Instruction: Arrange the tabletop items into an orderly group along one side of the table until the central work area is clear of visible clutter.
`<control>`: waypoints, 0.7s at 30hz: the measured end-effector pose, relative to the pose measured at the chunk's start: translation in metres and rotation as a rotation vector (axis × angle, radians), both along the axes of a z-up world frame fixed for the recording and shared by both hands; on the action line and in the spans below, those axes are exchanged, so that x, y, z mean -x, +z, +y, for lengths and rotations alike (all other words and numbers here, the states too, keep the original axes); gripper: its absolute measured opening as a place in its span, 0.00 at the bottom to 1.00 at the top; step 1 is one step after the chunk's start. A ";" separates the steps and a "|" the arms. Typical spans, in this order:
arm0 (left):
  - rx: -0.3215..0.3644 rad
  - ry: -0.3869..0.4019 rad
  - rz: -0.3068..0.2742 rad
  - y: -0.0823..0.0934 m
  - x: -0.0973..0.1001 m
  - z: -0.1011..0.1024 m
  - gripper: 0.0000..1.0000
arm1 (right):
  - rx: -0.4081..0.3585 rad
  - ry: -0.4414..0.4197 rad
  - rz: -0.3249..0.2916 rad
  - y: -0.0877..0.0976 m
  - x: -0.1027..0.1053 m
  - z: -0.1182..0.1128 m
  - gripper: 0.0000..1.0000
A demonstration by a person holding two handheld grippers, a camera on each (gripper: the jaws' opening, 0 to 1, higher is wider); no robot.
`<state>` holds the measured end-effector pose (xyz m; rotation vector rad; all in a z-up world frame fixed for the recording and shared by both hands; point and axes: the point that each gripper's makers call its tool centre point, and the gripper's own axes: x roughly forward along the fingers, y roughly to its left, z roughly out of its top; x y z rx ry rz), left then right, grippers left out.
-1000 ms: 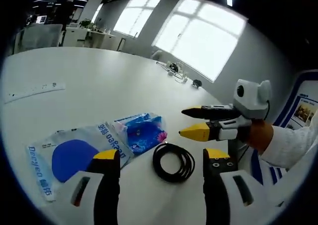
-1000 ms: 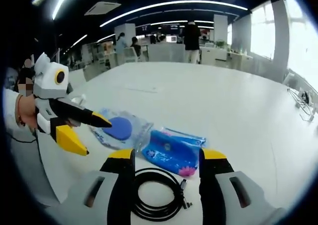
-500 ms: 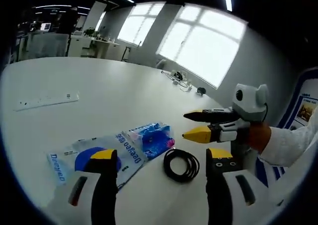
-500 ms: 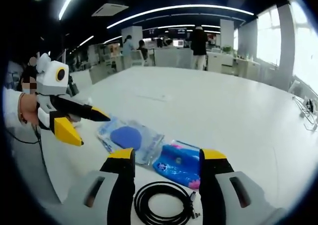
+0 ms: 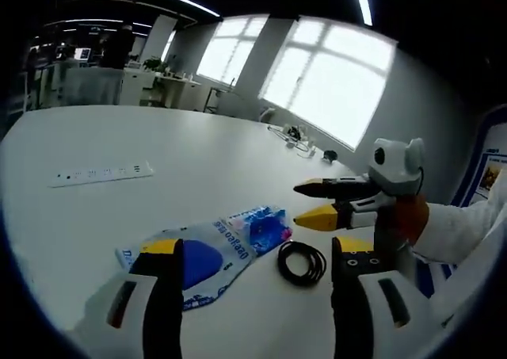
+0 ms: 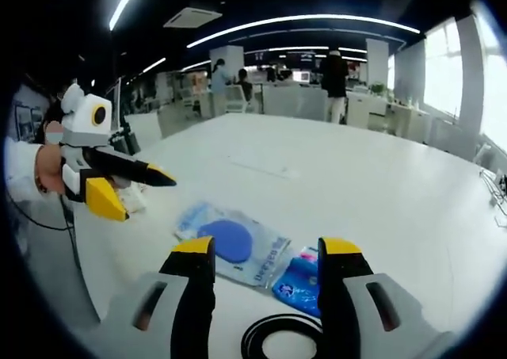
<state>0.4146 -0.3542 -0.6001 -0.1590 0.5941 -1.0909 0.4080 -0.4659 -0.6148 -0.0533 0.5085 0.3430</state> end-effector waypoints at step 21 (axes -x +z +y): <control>-0.011 0.160 -0.048 0.023 -0.020 0.117 0.80 | -0.017 0.168 -0.027 0.017 -0.029 0.103 0.50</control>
